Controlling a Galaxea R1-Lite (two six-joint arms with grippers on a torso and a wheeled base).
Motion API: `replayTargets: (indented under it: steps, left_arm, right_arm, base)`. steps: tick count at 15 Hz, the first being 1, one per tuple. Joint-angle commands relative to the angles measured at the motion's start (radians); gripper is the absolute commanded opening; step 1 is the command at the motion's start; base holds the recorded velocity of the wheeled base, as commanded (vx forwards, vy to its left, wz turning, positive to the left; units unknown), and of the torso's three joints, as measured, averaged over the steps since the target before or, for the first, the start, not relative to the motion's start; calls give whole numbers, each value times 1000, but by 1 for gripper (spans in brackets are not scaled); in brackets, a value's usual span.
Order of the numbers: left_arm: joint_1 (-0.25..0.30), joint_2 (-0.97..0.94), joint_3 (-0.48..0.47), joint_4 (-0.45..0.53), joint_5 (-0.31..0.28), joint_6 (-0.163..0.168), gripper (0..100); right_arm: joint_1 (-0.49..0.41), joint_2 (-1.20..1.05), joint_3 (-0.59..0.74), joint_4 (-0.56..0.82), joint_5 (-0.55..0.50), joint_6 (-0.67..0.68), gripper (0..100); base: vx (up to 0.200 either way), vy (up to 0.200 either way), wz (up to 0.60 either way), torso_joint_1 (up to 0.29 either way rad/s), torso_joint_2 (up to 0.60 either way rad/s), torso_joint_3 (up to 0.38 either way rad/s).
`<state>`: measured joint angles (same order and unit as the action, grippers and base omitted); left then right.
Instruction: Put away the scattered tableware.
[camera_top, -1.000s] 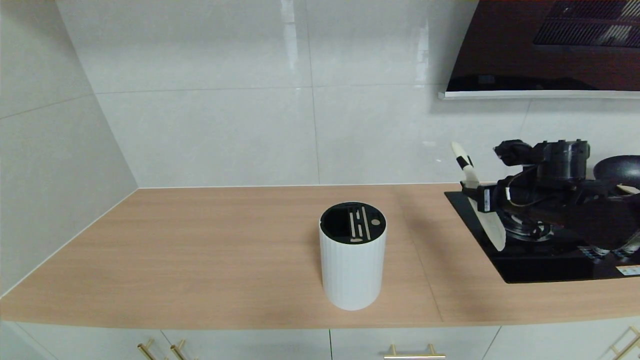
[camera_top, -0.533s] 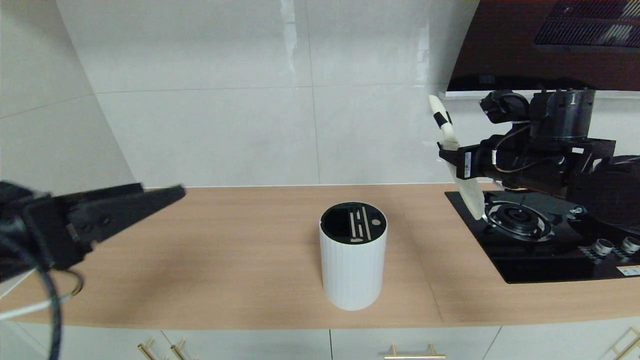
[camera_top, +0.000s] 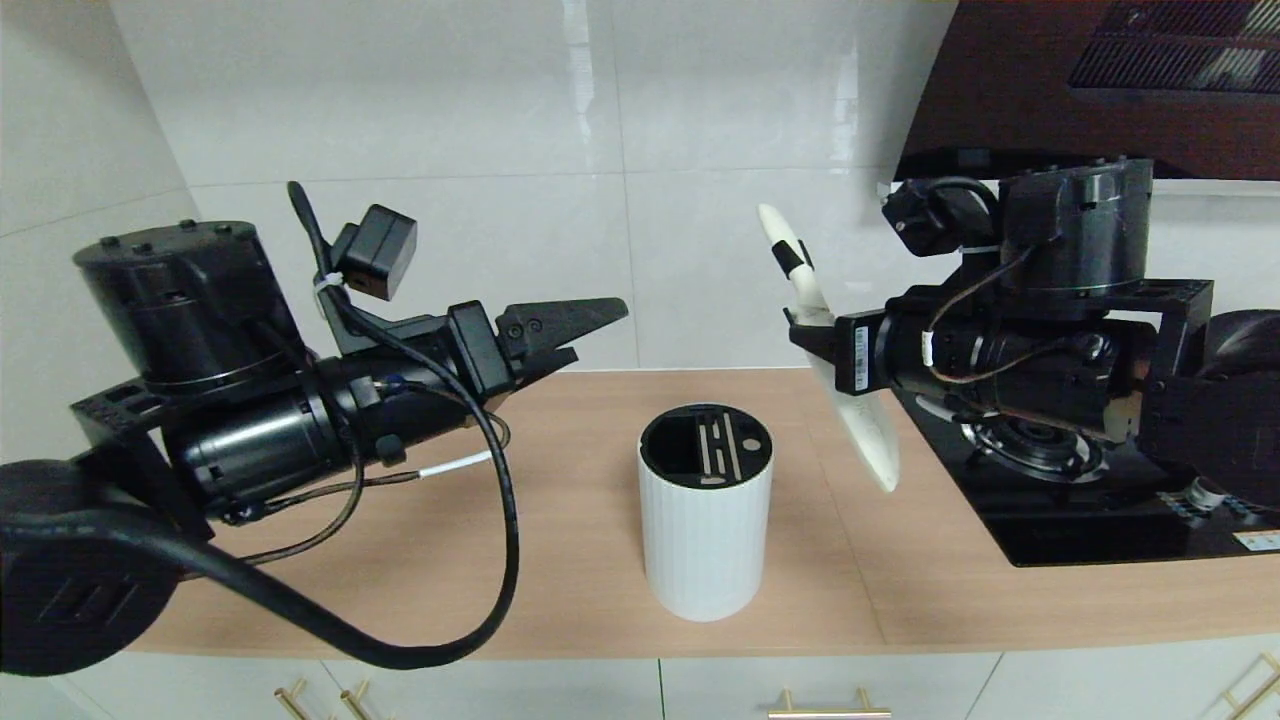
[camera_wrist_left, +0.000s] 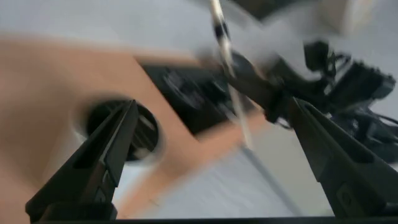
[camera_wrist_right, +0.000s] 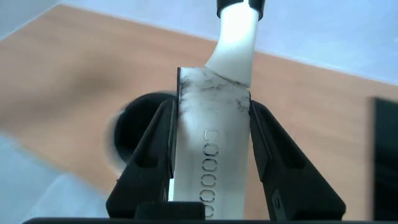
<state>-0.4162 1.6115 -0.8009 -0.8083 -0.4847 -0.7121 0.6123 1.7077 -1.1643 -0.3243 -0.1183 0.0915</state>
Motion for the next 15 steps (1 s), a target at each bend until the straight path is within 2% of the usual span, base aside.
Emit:
replayTargets:
  steps: [1,3,5,7,8,10,12,15]
  left_arm:
    - [7,87,-89,-3,-23,2,100]
    - [7,114,-166,4,-20,3,100]
    - [-13,131,-132,-2,-25,11,100]
    - [-30,189,-169,-17,-26,74,100]
    - [-50,212,-193,-17,-25,89,100]
    - [-78,231,-187,-19,-15,92,100]
    - [-84,245,-189,-48,26,112,100]
    - [-99,248,-187,-68,35,118,100]
  right_arm:
    - [76,-3,6,-1,-63,2,0]
    - [106,-3,25,2,-101,1,0]
    - [133,-2,43,-1,-100,1,0]
    - [184,1,61,-2,-100,2,0]
    - [196,7,66,-4,-100,4,0]
    - [221,10,77,-6,-98,7,0]
    - [247,18,80,-30,-100,20,0]
    - [259,15,89,-44,-100,30,0]
  base:
    - [0,0,0,0,0,0]
    - [0,0,0,0,0,0]
    - [0,0,0,0,0,0]
    - [0,0,0,0,0,0]
    - [0,0,0,0,0,0]
    - [0,0,0,0,0,0]
    - [0,0,0,0,0,0]
    - [0,0,0,0,0,0]
